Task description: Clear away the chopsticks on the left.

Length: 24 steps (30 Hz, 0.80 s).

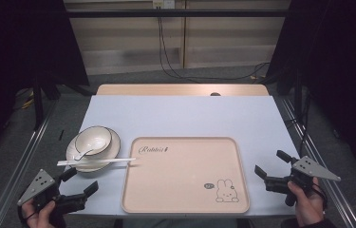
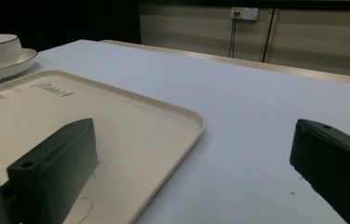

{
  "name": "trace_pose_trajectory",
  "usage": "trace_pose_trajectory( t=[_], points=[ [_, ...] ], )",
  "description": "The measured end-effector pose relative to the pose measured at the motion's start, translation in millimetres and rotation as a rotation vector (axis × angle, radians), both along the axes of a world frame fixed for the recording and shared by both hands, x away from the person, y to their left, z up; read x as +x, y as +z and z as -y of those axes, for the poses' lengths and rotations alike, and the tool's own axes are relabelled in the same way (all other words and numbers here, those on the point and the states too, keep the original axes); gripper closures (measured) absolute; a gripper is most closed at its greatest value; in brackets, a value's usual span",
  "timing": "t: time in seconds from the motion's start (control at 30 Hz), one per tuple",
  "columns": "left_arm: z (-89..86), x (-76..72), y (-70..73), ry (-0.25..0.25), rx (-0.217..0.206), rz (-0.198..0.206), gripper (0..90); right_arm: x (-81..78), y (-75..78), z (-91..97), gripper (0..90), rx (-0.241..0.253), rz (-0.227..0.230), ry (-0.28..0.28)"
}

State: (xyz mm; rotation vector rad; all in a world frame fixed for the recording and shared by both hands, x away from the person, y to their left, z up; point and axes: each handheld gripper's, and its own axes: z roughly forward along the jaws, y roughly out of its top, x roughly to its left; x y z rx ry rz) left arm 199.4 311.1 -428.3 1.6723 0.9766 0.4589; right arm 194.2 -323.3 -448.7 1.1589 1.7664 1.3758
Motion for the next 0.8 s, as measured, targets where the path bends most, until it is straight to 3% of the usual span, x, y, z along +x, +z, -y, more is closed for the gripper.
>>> trace_pose_trajectory(
  t=[0.2,0.27,0.3,0.33,0.4,0.43,0.5,0.6,0.63,0.67,0.8],
  points=[
    [-9.0,4.1,10.7,-0.019,0.002,0.0,2.8,-1.4,0.4,0.1,0.3,0.004,0.003,0.005],
    [-13.2,5.6,12.1,-0.018,0.018,-0.003,3.3,-1.6,0.3,-0.2,0.3,0.001,0.003,0.01],
    [-16.3,7.2,12.1,-0.019,0.051,-0.002,3.3,-1.6,0.1,-0.6,0.3,0.003,0.001,0.005],
    [-19.3,9.0,11.8,-0.016,0.081,-0.018,4.4,-1.8,-0.4,-0.7,0.3,0.004,-0.011,0.005],
    [-25.1,13.3,9.1,-0.027,0.079,-0.059,5.0,-1.8,-0.7,0.1,0.4,0.005,-0.013,0.004],
    [-30.8,18.3,6.5,-0.034,0.101,-0.095,5.6,-1.8,-0.6,0.0,0.4,0.007,-0.014,0.004],
    [-34.7,21.3,5.9,-0.046,0.124,-0.103,5.6,-1.2,-0.8,-0.3,0.4,0.002,-0.013,0.0],
    [-42.9,30.3,6.6,-0.005,0.127,-0.137,6.0,-1.2,-0.6,-0.3,0.4,0.005,-0.012,0.002],
    [-47.0,34.4,8.6,-0.014,0.158,-0.125,6.1,-0.9,-0.9,-0.2,0.4,0.005,-0.015,0.003],
    [-47.0,34.4,8.6,-0.014,0.158,-0.125,6.1,-0.9,-0.9,-0.2,0.4,0.005,-0.015,0.003],
    [-54.7,43.4,15.7,-0.102,0.225,-0.127,5.8,-0.9,-1.0,-0.1,0.4,0.005,-0.013,0.005]
  ],
)
